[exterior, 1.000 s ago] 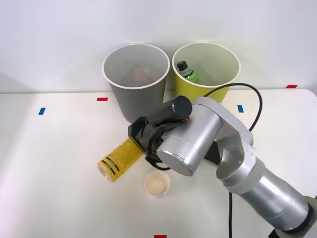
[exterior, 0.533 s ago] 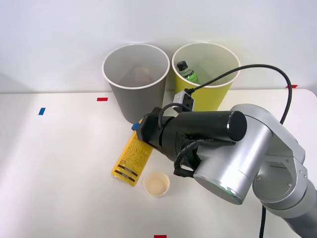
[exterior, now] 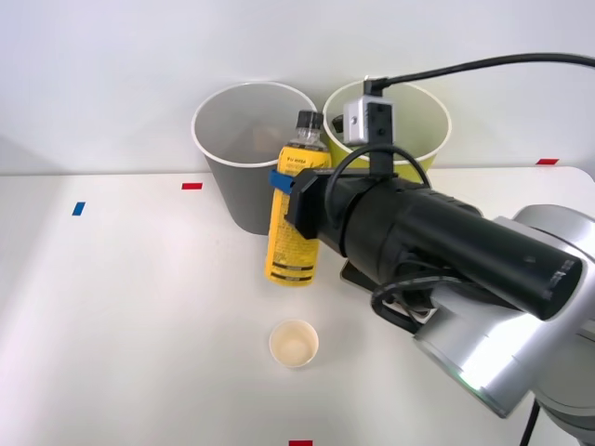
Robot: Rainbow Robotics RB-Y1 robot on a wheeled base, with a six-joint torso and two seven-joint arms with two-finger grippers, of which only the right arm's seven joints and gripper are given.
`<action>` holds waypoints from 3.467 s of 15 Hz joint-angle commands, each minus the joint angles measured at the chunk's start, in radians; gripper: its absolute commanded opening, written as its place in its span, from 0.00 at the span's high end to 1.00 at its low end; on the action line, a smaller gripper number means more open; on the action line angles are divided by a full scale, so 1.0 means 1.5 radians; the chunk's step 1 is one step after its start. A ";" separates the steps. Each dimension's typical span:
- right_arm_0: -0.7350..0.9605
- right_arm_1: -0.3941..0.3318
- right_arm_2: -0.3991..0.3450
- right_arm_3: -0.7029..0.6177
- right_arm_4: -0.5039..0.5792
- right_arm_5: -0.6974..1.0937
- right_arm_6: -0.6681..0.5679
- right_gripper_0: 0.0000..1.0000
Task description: Put cans in the gray bin, plastic bottles in the light green bin
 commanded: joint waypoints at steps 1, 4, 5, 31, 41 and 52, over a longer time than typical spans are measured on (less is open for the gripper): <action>0.042 -0.005 -0.073 -0.056 0.005 -0.082 0.112 1.00; 0.052 0.022 -0.127 0.009 -0.027 -0.262 0.173 1.00; 0.051 0.037 -0.154 0.040 -0.055 -0.317 0.210 1.00; -0.173 0.095 -0.310 0.519 -0.109 -0.423 0.535 0.73; -0.076 0.096 -0.301 0.427 -0.122 -0.492 0.529 0.00; 0.383 0.065 -0.250 0.084 -0.127 -0.604 0.517 0.00</action>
